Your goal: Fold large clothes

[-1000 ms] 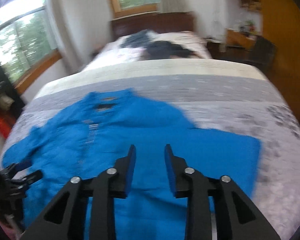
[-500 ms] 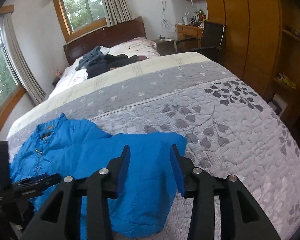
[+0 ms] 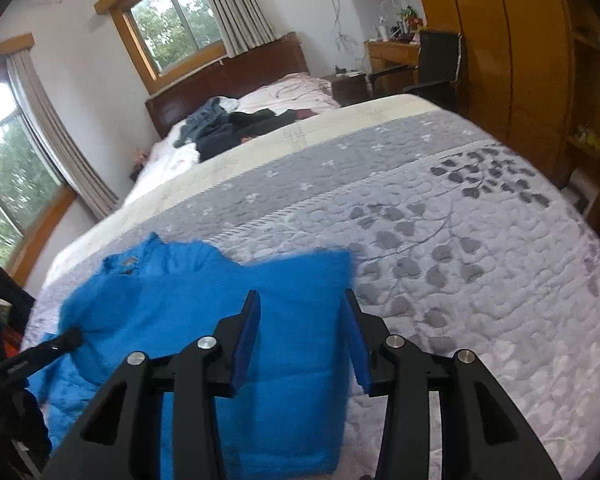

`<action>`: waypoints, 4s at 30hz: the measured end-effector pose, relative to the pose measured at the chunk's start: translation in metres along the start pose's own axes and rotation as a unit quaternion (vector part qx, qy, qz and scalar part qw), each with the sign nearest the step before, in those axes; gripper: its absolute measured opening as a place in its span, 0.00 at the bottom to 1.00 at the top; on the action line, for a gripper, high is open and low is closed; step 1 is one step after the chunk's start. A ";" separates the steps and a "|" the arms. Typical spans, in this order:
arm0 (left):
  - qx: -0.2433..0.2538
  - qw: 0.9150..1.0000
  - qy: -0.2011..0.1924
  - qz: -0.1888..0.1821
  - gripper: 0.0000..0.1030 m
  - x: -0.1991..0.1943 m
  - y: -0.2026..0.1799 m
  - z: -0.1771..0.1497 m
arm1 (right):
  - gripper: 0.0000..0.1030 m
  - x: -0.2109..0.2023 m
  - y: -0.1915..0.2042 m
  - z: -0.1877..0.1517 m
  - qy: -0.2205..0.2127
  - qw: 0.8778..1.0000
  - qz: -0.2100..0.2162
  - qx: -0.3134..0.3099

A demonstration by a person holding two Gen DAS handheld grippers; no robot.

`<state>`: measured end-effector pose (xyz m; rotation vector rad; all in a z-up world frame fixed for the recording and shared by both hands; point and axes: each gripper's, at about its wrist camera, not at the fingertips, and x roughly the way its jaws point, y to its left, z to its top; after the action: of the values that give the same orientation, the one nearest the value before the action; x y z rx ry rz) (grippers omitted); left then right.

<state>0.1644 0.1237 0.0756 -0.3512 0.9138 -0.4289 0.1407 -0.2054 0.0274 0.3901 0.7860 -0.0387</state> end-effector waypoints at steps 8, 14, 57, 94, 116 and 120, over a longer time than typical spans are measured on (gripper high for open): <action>-0.041 0.995 -0.054 0.066 0.17 -0.070 0.091 -0.002 | 0.56 0.016 0.028 -0.011 0.037 0.991 0.131 -0.015; -0.066 0.989 -0.034 0.130 0.17 -0.070 0.149 -0.008 | 0.58 0.051 0.046 -0.028 0.088 0.991 0.092 -0.036; -0.066 0.992 -0.034 0.106 0.60 -0.106 0.183 -0.031 | 0.65 0.068 0.166 -0.067 0.148 0.973 0.137 -0.116; -0.381 0.879 -0.195 0.208 0.16 -0.283 0.442 -0.144 | 0.72 0.081 0.224 -0.124 0.197 0.943 0.161 -0.215; -0.143 0.959 -0.220 0.108 0.06 -0.250 0.222 -0.035 | 0.72 0.046 0.186 -0.081 0.135 0.968 0.104 -0.183; -0.090 0.973 -0.198 0.071 0.06 -0.212 0.165 -0.014 | 0.72 0.052 0.174 -0.075 0.139 0.971 0.095 -0.169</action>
<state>0.0727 0.3693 0.1351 -0.5131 0.5818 -0.1340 0.1569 -0.0113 0.0002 0.1454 1.0089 0.3327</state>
